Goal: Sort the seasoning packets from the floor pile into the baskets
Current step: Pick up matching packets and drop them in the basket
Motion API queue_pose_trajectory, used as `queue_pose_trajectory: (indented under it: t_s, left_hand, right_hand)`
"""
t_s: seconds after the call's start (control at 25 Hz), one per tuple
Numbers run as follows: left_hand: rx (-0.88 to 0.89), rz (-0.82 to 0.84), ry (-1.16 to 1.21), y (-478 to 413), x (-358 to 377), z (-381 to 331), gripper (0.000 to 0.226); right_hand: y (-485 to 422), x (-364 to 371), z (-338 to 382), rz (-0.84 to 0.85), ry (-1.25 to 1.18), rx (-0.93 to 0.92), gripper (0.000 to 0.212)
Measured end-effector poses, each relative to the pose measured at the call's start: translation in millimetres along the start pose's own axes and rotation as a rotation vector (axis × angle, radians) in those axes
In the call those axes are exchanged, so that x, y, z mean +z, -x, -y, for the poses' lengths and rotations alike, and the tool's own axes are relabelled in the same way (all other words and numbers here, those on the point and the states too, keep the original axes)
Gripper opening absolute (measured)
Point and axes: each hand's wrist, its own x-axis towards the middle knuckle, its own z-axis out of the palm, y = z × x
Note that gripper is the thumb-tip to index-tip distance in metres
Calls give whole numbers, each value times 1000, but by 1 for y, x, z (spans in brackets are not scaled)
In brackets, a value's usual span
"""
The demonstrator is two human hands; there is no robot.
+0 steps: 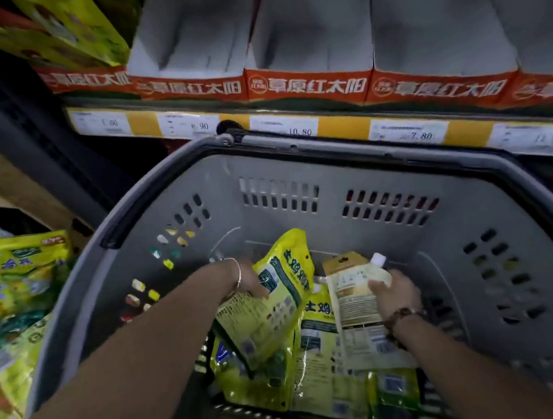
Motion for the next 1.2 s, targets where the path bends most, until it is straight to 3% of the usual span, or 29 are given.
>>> queue_pose_trajectory:
  t_s: [0.12,0.24,0.52,0.64,0.76,0.84,0.88,1.0,1.2]
  left_hand:
    - [-51,78,203,-12,17,11,70]
    - [-122,77,250,-24,34,23,90]
    - [-151,209,-229,-35,56,12,82]
    - [-64,95,-566,-29,50,9,82]
    - [342,-289,-815,-31,45,16,76]
    - [567,-211,-849,-33,55,19,99]
    - [590,-136,-895,-35,59,18,111]
    - [563,-75,-1013,-43,67,13,119]
    - [454,-21,-907,-41,88,-1,122]
  right_hand:
    - [-9,4,-23,32,-45,139,28]
    - [-12,10,-39,8,-141,240,29]
    - [-13,23,-55,34,59,322,50]
    - [-7,15,-52,42,358,208,51]
    - [-2,6,-44,-8,695,-155,52]
    - [2,10,-43,120,724,-403,70]
    - [6,16,-43,238,691,-457,80]
    - [11,30,-53,490,692,-423,95]
    - [2,26,-79,524,700,-400,101]
